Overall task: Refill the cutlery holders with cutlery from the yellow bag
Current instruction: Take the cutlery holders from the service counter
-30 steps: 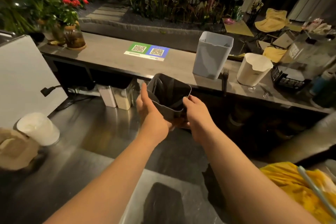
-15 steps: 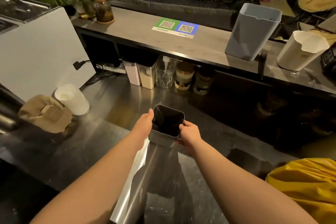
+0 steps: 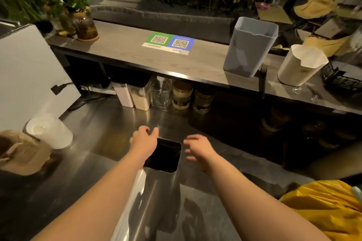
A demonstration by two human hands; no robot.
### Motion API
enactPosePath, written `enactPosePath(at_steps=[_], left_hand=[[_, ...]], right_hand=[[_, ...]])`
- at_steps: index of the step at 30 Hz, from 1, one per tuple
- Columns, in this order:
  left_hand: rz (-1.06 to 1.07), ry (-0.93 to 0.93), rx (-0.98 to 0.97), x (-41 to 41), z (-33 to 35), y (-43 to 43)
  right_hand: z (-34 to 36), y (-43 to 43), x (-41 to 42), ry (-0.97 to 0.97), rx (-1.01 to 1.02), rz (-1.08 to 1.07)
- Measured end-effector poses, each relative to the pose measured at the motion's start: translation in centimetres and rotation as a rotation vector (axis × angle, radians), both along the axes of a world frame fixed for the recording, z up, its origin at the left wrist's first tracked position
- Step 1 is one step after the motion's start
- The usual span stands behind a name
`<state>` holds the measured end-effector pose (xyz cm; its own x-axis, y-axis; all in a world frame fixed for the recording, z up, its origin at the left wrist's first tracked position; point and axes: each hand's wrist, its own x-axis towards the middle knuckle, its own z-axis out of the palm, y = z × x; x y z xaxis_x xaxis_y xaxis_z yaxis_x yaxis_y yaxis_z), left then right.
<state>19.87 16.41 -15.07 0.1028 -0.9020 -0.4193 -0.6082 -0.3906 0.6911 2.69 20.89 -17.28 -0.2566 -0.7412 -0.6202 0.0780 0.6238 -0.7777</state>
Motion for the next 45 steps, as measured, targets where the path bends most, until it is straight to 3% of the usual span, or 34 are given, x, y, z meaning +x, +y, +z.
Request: enactPosePath(at_steps=[5,8,13,19,23,29,31,35,39,41,42,43,45], left_hand=[[-0.223,0.311,-0.409,-8.4,10.4,-3.2],[-0.274,0.429,-0.554,-14.3,15.6,-5.3],[-0.239,0.428,-0.593,-22.2,16.7,-8.0],[-0.128,0.329,-0.622,-30.4,15.7,-9.4],[-0.103,0.286,-0.575,-33.2,15.7,-10.5],[0.034,0.382,-0.628,-34.0,14.9,-12.6],[0.065,0.423,-0.677,-32.8,14.3,-12.8],[-0.074,0.48,-0.78,-28.7,12.4,-11.7],[-0.227,0.398,-0.989,-25.0,10.3,-8.2],[-0.235,0.385,-0.969,-23.7,10.2,-7.1],[-0.135,0.457,-0.845,-23.4,10.9,-6.5],[-0.171,0.51,-0.794,-23.3,11.1,-6.4],[-0.258,0.404,-0.911,-23.6,11.1,-5.4]], right_hand=[[13.1,-4.0,-5.8,-0.016,-0.44,-0.151],[17.3,-4.8,-11.0,0.208,-0.493,-0.225],[16.2,-5.3,-19.2,0.761,-0.239,-0.332],[14.9,-8.5,-22.6,0.945,0.147,-0.121],[14.9,-10.4,-24.3,0.922,0.23,-0.1],[14.9,-12.0,-26.4,0.766,0.282,-0.116],[14.7,-11.6,-27.0,0.679,0.172,-0.186],[16.6,-9.1,-26.3,0.592,-0.298,-0.299],[23.2,-5.3,-23.4,0.374,-0.741,-0.535],[25.9,-3.6,-21.6,0.249,-0.929,-0.545],[26.8,-3.0,-20.7,0.257,-1.019,-0.505],[27.2,-2.6,-19.9,0.33,-1.085,-0.449],[26.9,-2.2,-18.6,0.554,-1.101,-0.341]])
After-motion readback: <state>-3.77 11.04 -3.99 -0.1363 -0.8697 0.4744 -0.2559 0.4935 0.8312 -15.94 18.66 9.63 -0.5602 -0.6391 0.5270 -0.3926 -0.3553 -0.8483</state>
